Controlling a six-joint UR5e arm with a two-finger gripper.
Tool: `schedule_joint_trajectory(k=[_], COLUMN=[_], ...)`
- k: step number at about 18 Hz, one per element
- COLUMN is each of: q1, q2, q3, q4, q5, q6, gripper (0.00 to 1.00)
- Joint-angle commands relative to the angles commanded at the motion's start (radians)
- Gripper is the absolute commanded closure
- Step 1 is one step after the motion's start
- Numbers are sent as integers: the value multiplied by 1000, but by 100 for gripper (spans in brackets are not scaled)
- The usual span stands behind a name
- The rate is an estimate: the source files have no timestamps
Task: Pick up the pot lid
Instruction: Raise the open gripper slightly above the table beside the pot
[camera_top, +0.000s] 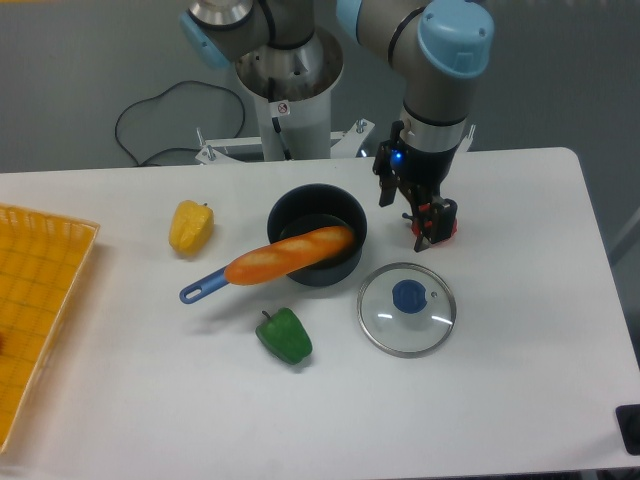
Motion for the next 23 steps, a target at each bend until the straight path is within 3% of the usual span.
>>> schedule_joint_trajectory(k=[4,8,17,23], q1=[-6,26,57,54], q2=[0,9,0,-75], q3=[0,-72,-63,-61], q4=[-6,5,11,84], q5=[3,-11,-21,-18], q6=[-14,-12,-124,-126], gripper=[0,0,0,0])
